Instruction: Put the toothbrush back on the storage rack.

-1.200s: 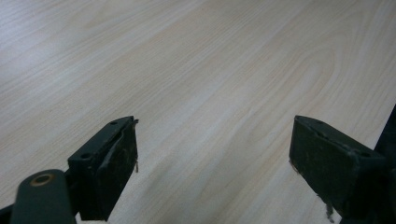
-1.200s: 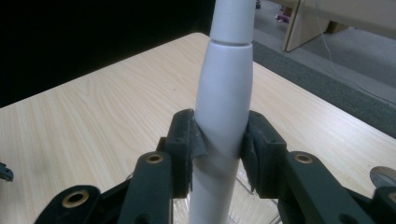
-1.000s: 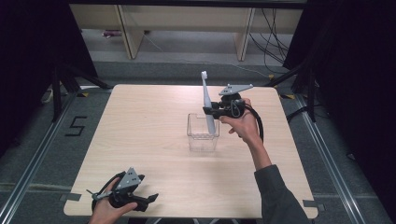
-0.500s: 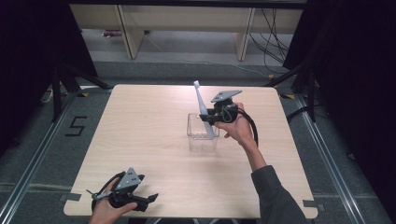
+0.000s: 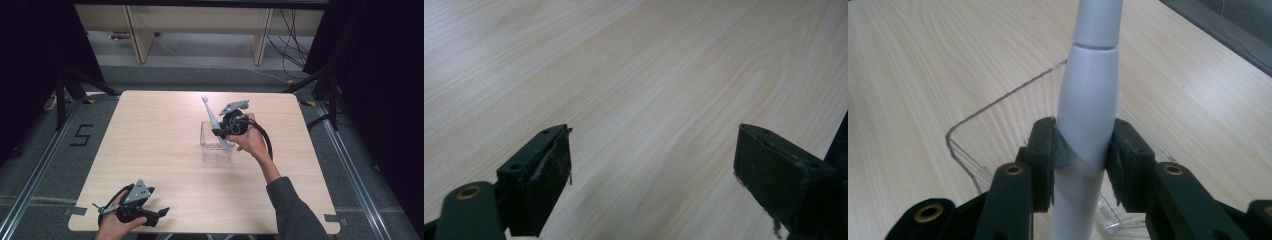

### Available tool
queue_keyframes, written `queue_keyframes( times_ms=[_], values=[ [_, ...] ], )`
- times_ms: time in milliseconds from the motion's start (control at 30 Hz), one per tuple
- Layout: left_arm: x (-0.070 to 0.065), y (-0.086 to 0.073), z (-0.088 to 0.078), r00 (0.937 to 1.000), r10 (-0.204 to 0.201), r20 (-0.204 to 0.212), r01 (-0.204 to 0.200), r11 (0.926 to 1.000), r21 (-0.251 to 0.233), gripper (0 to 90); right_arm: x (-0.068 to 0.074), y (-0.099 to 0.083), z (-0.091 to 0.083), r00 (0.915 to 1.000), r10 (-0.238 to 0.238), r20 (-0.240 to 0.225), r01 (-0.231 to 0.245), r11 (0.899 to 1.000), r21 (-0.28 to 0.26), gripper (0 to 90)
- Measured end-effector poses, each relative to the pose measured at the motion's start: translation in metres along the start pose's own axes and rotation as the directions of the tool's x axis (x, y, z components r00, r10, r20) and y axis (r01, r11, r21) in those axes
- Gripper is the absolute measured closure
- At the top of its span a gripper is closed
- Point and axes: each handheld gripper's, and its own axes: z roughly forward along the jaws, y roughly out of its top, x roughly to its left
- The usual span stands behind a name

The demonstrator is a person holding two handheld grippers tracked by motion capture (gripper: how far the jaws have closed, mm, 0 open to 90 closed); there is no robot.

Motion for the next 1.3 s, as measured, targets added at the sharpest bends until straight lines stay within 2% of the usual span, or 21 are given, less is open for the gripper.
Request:
queue_keyframes(
  times_ms=[67, 167, 200, 233, 267, 367, 400, 433, 500, 533, 567, 600, 733, 767, 833, 867, 1000, 1067, 1167, 1233, 1300],
  values=[
    [0.000, 0.000, 0.000, 1.0000, -0.001, -0.005, 0.001, 1.0000, -0.005, 14.7, -0.001, -0.001, 0.004, 0.9996, -0.029, -0.006, 0.029, 1.000, 0.007, 65.9],
    [-0.002, 0.000, 0.000, 0.9998, -0.018, 0.007, 0.019, 0.9997, -0.017, 14.7, 0.000, -0.002, 0.008, 0.9997, -0.026, -0.001, 0.026, 0.999, 0.025, 65.9],
    [0.001, 0.000, 0.000, 0.9999, 0.012, 0.009, -0.012, 0.9998, -0.018, 14.7, 0.001, -0.002, 0.010, 0.9995, -0.032, -0.003, 0.032, 0.999, 0.030, 65.9],
    [-0.001, 0.000, -0.002, 1.0000, -0.005, 0.000, 0.005, 1.0000, 0.007, 14.7, 0.001, -0.002, 0.011, 0.9990, -0.043, -0.006, 0.044, 0.998, 0.042, 65.9],
    [-0.001, 0.000, -0.002, 0.9999, -0.010, -0.003, 0.010, 0.9999, 0.008, 14.7, 0.003, -0.002, 0.014, 0.9996, -0.030, -0.002, 0.030, 0.999, 0.040, 65.9],
    [-0.001, 0.000, -0.001, 0.9999, -0.012, 0.005, 0.012, 0.9999, -0.007, 14.7, 0.003, -0.001, 0.017, 0.9989, -0.046, -0.006, 0.046, 0.997, 0.059, 65.9],
    [0.001, 0.001, 0.000, 0.9994, 0.025, 0.024, -0.025, 0.9995, -0.021, 14.7, 0.004, -0.001, 0.018, 0.9985, -0.054, -0.005, 0.055, 0.996, 0.077, 65.9],
    [-0.001, 0.000, -0.001, 0.9999, -0.016, 0.005, 0.016, 0.9998, -0.008, 14.7, 0.005, -0.001, 0.019, 0.9993, -0.036, -0.010, 0.036, 0.996, 0.080, 65.9],
    [-0.001, 0.000, -0.001, 1.0000, -0.007, 0.006, 0.007, 1.0000, -0.001, 14.7, 0.005, -0.001, 0.020, 0.9994, -0.034, 0.003, 0.034, 0.996, 0.088, 65.9],
    [0.000, 0.000, -0.001, 1.0000, -0.002, -0.001, 0.002, 1.0000, 0.000, 14.7, 0.005, 0.000, 0.019, 0.9990, -0.042, -0.011, 0.043, 0.994, 0.098, 65.9],
    [0.000, 0.000, -0.001, 1.0000, -0.004, 0.003, 0.004, 1.0000, 0.003, 14.7, 0.006, 0.000, 0.020, 0.9998, -0.018, 0.003, 0.018, 0.993, 0.114, 65.9],
    [-0.002, 0.000, 0.000, 0.9997, -0.023, 0.008, 0.023, 0.9997, -0.010, 14.7, 0.006, 0.000, 0.021, 1.0000, -0.009, -0.002, 0.009, 0.993, 0.119, 65.9],
    [-0.002, 0.000, 0.000, 0.9998, -0.019, 0.007, 0.019, 0.9997, -0.013, 14.7, 0.003, 0.000, 0.024, 0.9991, -0.042, -0.006, 0.043, 0.992, 0.119, 65.9],
    [0.000, 0.000, 0.000, 1.0000, -0.002, -0.003, 0.002, 1.0000, -0.002, 14.7, 0.004, 0.001, 0.024, 0.9994, -0.030, -0.013, 0.032, 0.991, 0.127, 65.9],
    [0.000, 0.000, 0.000, 1.0000, 0.000, -0.001, 0.000, 1.0000, 0.000, 14.7, 0.003, 0.002, 0.026, 0.9992, -0.036, -0.015, 0.037, 0.991, 0.129, 65.8],
    [0.000, 0.000, -0.001, 1.0000, -0.001, -0.001, 0.001, 1.0000, 0.004, 14.7, 0.004, 0.003, 0.027, 0.9997, -0.017, -0.016, 0.019, 0.990, 0.140, 65.8],
    [0.000, 0.000, 0.000, 1.0000, 0.002, -0.001, -0.002, 1.0000, 0.004, 14.7, 0.005, 0.004, 0.029, 0.9999, 0.004, -0.011, -0.002, 0.988, 0.158, 65.6],
    [-0.001, 0.000, 0.000, 1.0000, -0.001, 0.005, 0.001, 1.0000, 0.000, 14.7, 0.005, 0.005, 0.031, 1.0000, -0.009, -0.002, 0.009, 0.989, 0.151, 65.6],
    [-0.002, 0.000, -0.001, 0.9999, -0.004, 0.011, 0.004, 1.0000, -0.003, 14.7, 0.004, 0.005, 0.032, 0.9999, 0.005, -0.016, -0.003, 0.988, 0.151, 65.5],
    [-0.002, 0.000, -0.001, 0.9999, -0.005, 0.011, 0.005, 1.0000, -0.004, 14.7, 0.005, 0.006, 0.033, 0.9998, 0.016, -0.007, -0.015, 0.985, 0.172, 65.5],
    [-0.002, 0.000, -0.001, 0.9999, -0.005, 0.012, 0.005, 1.0000, -0.007, 14.7, 0.005, 0.007, 0.034, 1.0000, 0.004, -0.002, -0.004, 0.986, 0.165, 65.5]
  ],
)
